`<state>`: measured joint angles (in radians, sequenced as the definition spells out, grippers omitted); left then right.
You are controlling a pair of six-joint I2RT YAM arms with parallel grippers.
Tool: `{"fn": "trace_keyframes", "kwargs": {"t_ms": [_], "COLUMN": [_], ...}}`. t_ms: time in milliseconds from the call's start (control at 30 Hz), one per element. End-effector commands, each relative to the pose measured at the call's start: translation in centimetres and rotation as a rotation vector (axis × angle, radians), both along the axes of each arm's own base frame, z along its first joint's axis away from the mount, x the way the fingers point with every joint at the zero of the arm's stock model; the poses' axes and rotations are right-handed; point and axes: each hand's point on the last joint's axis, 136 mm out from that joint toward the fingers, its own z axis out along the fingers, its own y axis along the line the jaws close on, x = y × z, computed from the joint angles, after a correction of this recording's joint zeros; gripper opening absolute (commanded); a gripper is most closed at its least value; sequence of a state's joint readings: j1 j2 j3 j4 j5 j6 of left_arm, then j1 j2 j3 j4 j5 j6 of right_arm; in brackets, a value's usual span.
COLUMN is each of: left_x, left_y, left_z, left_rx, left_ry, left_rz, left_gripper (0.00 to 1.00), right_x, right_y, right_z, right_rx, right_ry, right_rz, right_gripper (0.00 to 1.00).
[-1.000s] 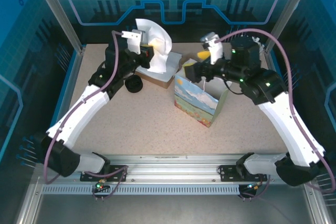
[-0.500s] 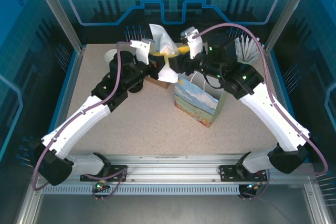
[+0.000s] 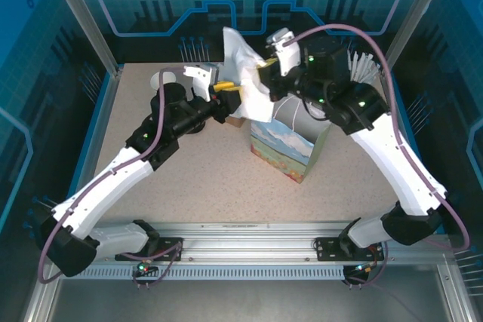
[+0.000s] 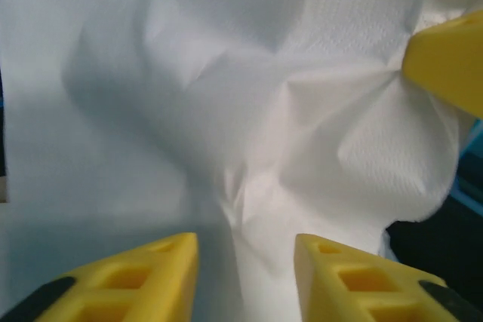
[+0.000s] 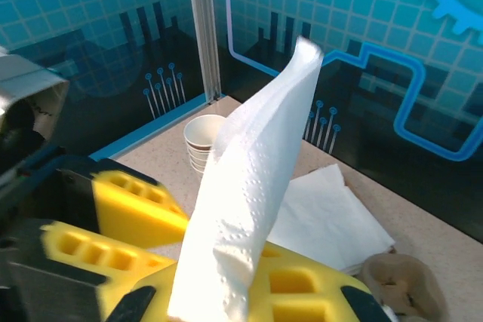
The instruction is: Pack the takeout coffee
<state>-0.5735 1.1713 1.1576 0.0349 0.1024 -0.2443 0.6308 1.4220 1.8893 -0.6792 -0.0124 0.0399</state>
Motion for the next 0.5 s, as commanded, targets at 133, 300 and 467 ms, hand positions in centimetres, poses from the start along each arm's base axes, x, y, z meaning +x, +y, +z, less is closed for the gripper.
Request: {"fn": "trace_keyframes", "kwargs": {"t_ms": [133, 300, 467], "left_x": [-3.4, -3.7, -3.3], "left_y": [0.0, 0.2, 0.1], "left_z": [0.6, -0.6, -1.5], "left_rx": [-0.036, -0.019, 0.000], "left_ry": [0.012, 0.042, 0.063], "left_rz": [-0.108, -0.102, -0.095], "left_gripper": [0.52, 0.54, 0.54], "right_x": [-4.0, -4.5, -4.3], "right_y": [-6.8, -10.4, -12.5], "right_z": [5.2, 6.1, 5.8], "right_rx": [0.038, 0.059, 0.069], "right_ry": [-0.050, -0.043, -0.013], "right_rz": [0.031, -0.061, -0.133], "right_gripper": [0.00, 0.00, 0.00]}}
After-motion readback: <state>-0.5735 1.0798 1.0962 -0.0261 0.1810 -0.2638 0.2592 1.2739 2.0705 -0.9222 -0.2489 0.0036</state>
